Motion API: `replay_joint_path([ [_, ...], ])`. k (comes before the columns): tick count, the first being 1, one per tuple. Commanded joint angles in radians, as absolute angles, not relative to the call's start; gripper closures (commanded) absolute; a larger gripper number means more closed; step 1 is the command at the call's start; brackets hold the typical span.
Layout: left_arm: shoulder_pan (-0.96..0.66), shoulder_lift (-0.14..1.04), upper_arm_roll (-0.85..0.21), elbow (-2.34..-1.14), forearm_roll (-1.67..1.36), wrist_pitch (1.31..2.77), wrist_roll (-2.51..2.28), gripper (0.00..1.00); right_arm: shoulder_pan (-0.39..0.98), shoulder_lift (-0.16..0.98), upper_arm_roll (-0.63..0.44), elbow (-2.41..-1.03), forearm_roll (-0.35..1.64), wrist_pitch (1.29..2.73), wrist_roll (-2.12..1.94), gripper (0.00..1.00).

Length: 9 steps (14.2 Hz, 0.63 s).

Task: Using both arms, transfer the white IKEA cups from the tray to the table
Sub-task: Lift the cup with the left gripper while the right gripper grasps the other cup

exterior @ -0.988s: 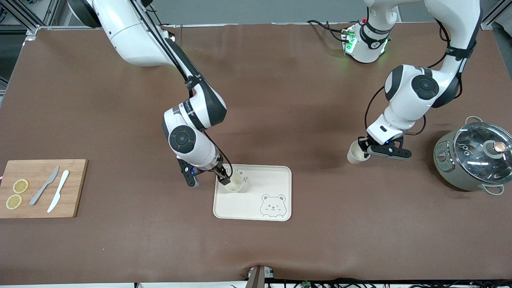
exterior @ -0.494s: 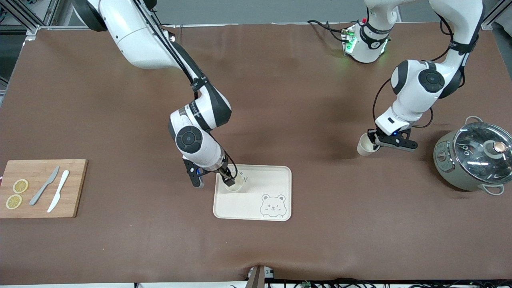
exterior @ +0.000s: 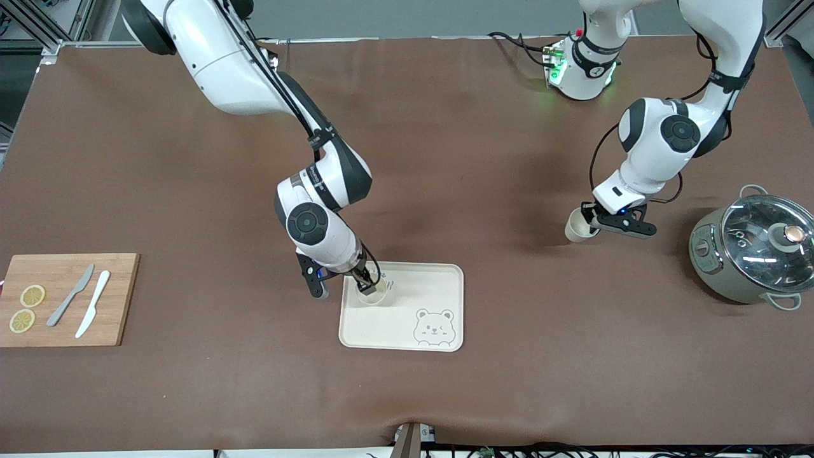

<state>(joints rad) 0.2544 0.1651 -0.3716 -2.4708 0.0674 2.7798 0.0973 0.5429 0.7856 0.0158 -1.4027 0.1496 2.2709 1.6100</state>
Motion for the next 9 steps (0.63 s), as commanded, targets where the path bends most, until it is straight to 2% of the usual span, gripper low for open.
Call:
replay_joint_path([
  [1,0.268,0.198,-0.387,-2.473,0.060,2.824,0.114,1.00,0.554,0.808,0.006,-1.373,0.130,2.278,1.652,0.54],
  [2,0.268,0.205,-0.387,-2.473,0.060,2.830,0.115,1.00,0.554,0.808,0.006,-1.373,0.130,2.276,1.652,0.70],
  [4,0.268,0.219,-0.387,-2.468,0.060,2.836,0.115,1.00,0.552,0.808,0.006,-1.373,0.121,2.276,1.651,0.96],
  [5,0.268,0.224,-0.387,-2.470,0.060,2.847,0.115,1.00,0.548,0.808,0.008,-1.371,0.121,2.276,1.649,1.00],
  [9,0.267,0.225,-0.387,-2.468,0.060,2.853,0.115,1.00,0.542,0.802,0.008,-1.361,0.121,2.267,1.637,1.00],
])
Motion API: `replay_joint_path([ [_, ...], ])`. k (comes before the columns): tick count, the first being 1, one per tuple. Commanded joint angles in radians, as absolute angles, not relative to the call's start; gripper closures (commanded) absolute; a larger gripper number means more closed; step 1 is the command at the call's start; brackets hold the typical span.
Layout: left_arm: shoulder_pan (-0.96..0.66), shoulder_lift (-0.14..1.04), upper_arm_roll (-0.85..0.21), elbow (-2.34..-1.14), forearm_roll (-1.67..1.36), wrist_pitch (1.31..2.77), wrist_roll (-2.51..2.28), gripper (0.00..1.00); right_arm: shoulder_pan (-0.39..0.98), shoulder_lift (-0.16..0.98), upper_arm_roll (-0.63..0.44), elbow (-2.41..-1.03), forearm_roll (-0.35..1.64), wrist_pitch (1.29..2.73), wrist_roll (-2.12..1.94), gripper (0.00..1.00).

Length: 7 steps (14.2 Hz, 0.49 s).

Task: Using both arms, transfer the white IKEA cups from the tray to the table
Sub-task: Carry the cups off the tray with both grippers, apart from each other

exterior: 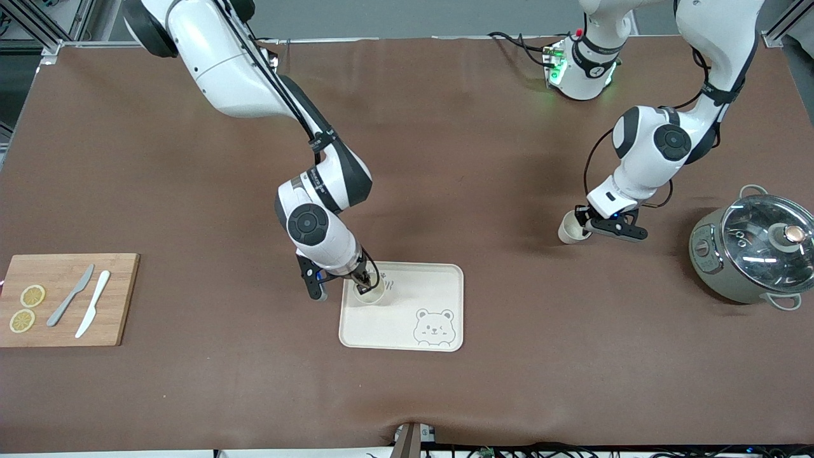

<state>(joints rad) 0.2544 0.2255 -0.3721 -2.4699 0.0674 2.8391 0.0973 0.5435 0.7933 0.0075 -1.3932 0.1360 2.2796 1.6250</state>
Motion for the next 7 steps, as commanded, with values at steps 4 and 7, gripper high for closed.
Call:
replay_joint_path([
  [4,0.264,0.232,-0.387,-2.464,0.060,2.853,0.114,1.00,0.519,0.792,0.008,-1.302,0.123,2.203,1.623,1.00],
  [7,0.264,0.241,-0.387,-2.462,0.060,2.853,0.115,1.00,0.456,0.752,0.014,-1.296,0.136,2.030,1.475,1.00],
])
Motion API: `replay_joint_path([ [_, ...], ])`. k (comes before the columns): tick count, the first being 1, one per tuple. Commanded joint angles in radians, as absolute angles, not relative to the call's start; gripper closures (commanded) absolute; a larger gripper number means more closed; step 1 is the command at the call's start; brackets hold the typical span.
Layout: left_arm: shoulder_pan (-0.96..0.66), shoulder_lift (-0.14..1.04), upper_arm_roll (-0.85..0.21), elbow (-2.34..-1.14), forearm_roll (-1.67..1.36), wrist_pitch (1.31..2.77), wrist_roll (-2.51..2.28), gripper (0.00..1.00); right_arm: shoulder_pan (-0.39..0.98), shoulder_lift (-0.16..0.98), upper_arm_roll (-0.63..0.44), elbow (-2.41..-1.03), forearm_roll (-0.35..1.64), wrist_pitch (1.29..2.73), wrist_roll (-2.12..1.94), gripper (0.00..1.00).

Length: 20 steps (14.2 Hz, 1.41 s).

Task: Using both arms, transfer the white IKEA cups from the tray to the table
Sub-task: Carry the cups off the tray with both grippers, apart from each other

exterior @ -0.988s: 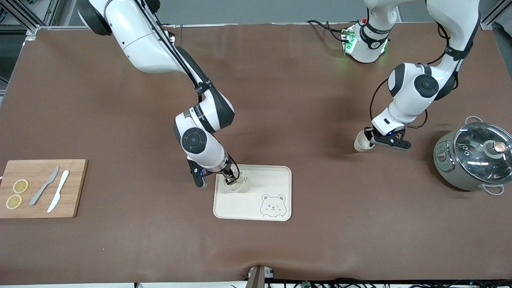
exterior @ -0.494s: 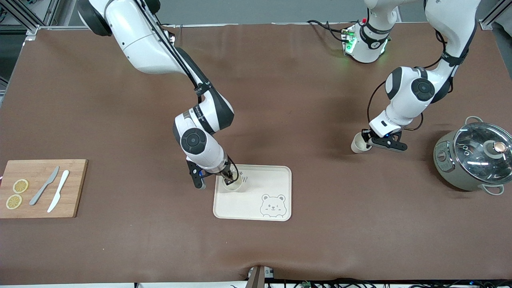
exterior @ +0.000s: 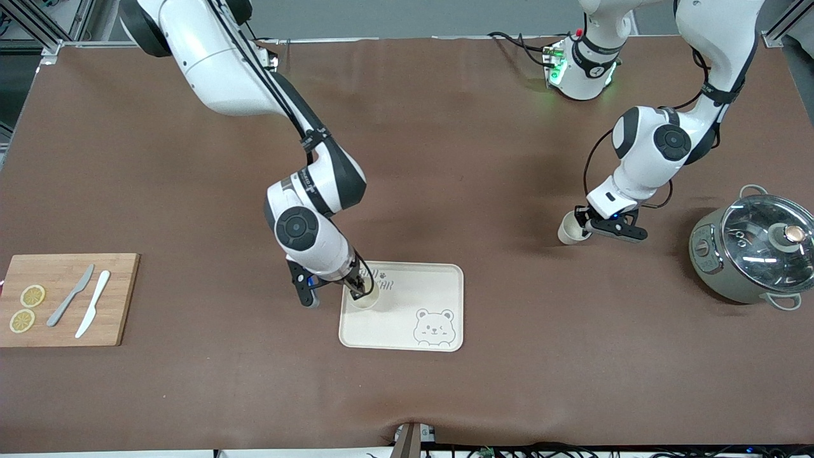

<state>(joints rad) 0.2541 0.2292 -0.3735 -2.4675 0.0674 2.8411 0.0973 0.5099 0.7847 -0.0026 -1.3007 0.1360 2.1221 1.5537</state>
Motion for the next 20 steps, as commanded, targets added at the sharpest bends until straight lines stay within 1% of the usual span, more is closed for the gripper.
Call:
replay_joint_path([
  [1,0.262,0.242,-0.387,-2.461,0.060,2.855,0.115,0.98,0.437,0.724,0.014,-1.298,0.132,1.990,1.416,1.00],
  [2,0.262,0.245,-0.387,-2.459,0.060,2.855,0.115,0.89,0.436,0.706,0.011,-1.305,0.129,1.956,1.337,1.00],
  [3,0.262,0.245,-0.387,-2.457,0.060,2.855,0.114,0.85,0.430,0.689,0.008,-1.308,0.127,1.907,1.283,1.00],
  [4,0.262,0.245,-0.387,-2.457,0.060,2.856,0.114,0.83,0.407,0.677,0.008,-1.308,0.124,1.885,1.249,1.00],
  [5,0.262,0.245,-0.387,-2.457,0.060,2.858,0.114,0.79,0.390,0.657,0.008,-1.327,0.124,1.878,1.197,1.00],
  [6,0.262,0.245,-0.387,-2.456,0.060,2.859,0.114,0.74,0.371,0.619,0.006,-1.392,0.123,1.885,1.124,1.00],
  [7,0.262,0.245,-0.387,-2.456,0.060,2.862,0.114,0.59,0.353,0.579,0.006,-1.449,0.120,1.902,1.053,1.00],
  [8,0.262,0.245,-0.388,-2.454,0.060,2.862,0.114,0.51,0.338,0.549,0.006,-1.485,0.120,1.917,1.005,1.00],
  [10,0.262,0.242,-0.387,-2.456,0.060,2.864,0.114,0.00,0.293,0.520,0.006,-1.509,0.120,1.904,0.915,1.00],
  [14,0.265,0.239,-0.387,-2.457,0.058,2.864,0.114,0.00,0.168,0.428,0.006,-1.650,0.092,1.899,0.602,1.00],
  [17,0.265,0.235,-0.385,-2.457,0.058,2.859,0.103,0.00,0.095,0.425,0.006,-1.684,0.087,1.910,0.441,1.00],
  [20,0.267,0.193,-0.387,-2.457,0.058,2.832,0.100,0.00,0.039,0.411,0.006,-1.706,0.048,1.920,0.287,1.00],
])
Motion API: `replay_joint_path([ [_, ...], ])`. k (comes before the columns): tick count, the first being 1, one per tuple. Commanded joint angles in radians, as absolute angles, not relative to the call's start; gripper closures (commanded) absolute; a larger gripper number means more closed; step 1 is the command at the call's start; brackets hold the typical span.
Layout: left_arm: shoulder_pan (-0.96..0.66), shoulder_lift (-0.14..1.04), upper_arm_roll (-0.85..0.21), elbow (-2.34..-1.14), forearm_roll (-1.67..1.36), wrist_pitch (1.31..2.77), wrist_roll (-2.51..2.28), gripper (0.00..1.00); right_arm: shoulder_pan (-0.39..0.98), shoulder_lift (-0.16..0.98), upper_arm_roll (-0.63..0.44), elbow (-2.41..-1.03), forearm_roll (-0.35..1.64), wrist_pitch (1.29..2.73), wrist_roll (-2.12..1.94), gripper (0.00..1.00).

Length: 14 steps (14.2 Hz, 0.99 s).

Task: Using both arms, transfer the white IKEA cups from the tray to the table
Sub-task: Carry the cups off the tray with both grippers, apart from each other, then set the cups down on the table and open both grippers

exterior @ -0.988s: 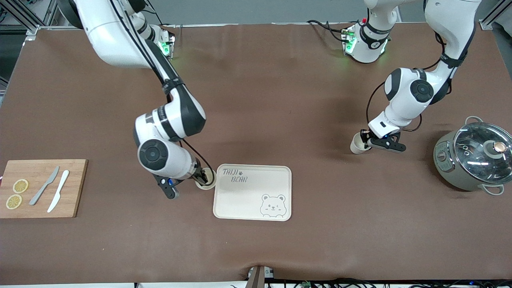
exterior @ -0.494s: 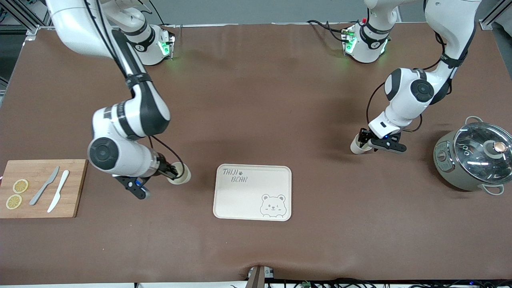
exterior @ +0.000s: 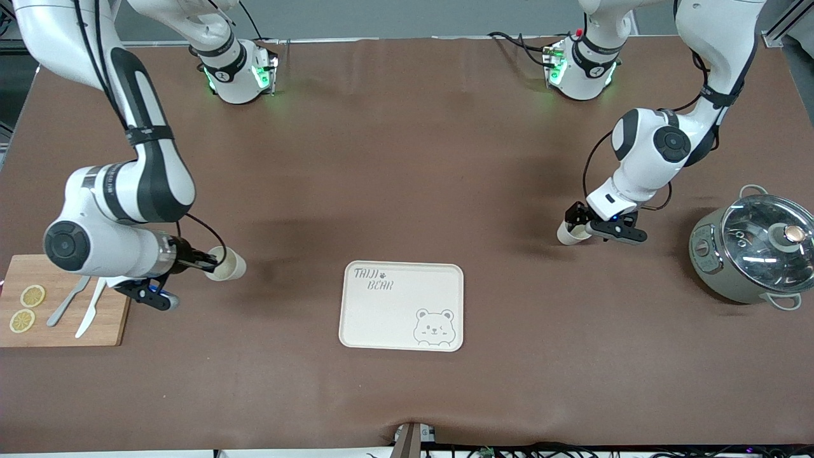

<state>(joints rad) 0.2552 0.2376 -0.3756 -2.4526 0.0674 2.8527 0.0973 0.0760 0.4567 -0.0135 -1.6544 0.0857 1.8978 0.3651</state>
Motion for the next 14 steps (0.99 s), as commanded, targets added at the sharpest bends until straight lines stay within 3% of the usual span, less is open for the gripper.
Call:
replay_joint_path([
  [1,0.267,0.174,-0.385,-2.456,0.058,2.800,0.101,0.00,0.025,0.414,0.006,-1.726,0.035,1.942,0.256,1.00],
  [4,0.268,0.111,-0.387,-2.425,0.058,2.680,0.100,0.00,-0.029,0.414,0.006,-1.822,0.021,2.086,0.140,1.00],
  [11,0.259,0.009,-0.394,-2.300,0.046,2.398,0.042,0.00,-0.143,0.419,0.006,-1.916,0.018,2.186,-0.091,1.00],
  [14,0.259,-0.014,-0.428,-2.189,0.015,2.229,0.008,0.00,-0.162,0.419,0.006,-1.942,0.017,2.221,-0.129,1.00],
])
